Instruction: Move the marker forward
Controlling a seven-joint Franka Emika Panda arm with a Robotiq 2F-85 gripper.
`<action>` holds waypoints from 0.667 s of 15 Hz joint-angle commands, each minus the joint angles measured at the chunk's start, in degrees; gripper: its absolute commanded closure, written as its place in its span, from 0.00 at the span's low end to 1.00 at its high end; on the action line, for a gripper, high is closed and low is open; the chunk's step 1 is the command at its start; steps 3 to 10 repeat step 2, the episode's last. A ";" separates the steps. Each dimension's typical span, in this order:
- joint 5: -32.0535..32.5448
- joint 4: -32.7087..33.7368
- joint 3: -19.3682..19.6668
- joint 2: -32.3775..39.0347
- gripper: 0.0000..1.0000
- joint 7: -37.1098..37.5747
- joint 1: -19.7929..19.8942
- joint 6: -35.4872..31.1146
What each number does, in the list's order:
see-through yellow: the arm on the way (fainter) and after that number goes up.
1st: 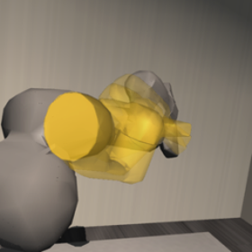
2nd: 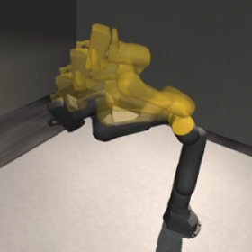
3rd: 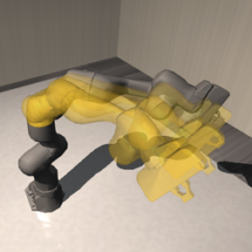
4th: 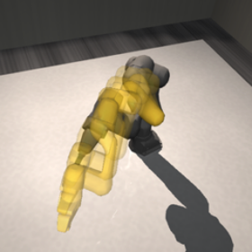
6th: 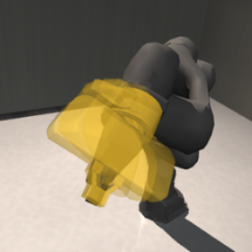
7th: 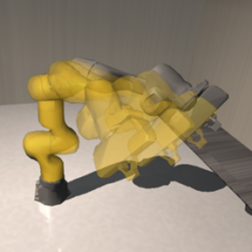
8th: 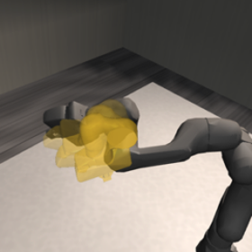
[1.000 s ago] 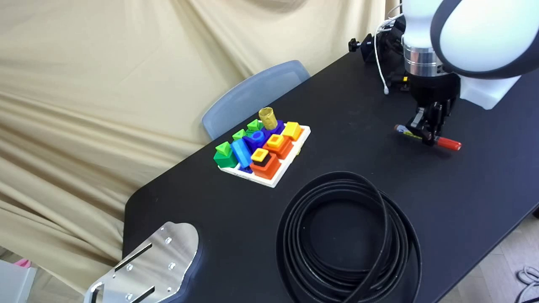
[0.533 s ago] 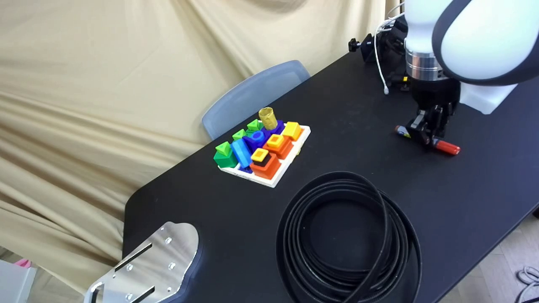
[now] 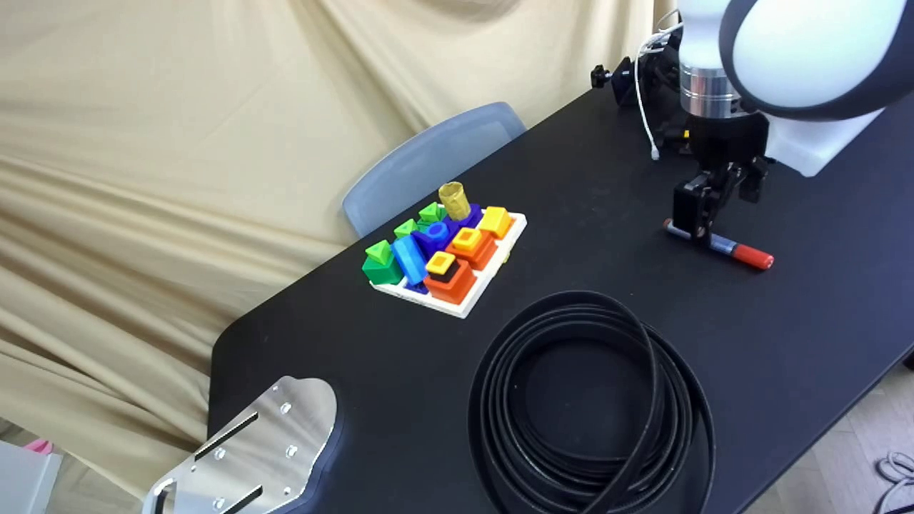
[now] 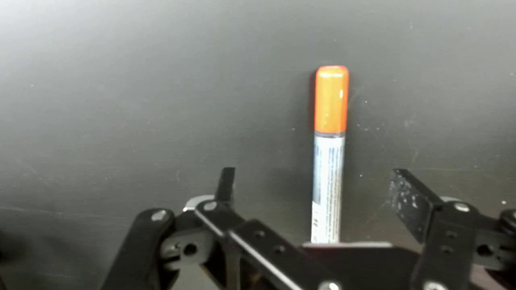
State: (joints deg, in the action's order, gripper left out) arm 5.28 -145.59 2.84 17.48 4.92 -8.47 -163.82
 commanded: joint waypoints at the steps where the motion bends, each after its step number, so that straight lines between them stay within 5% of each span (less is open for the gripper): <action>1: -0.96 0.74 -0.70 -4.00 0.00 2.33 0.45 5.84; 10: -2.39 1.38 -1.64 -4.55 0.00 1.43 1.33 7.95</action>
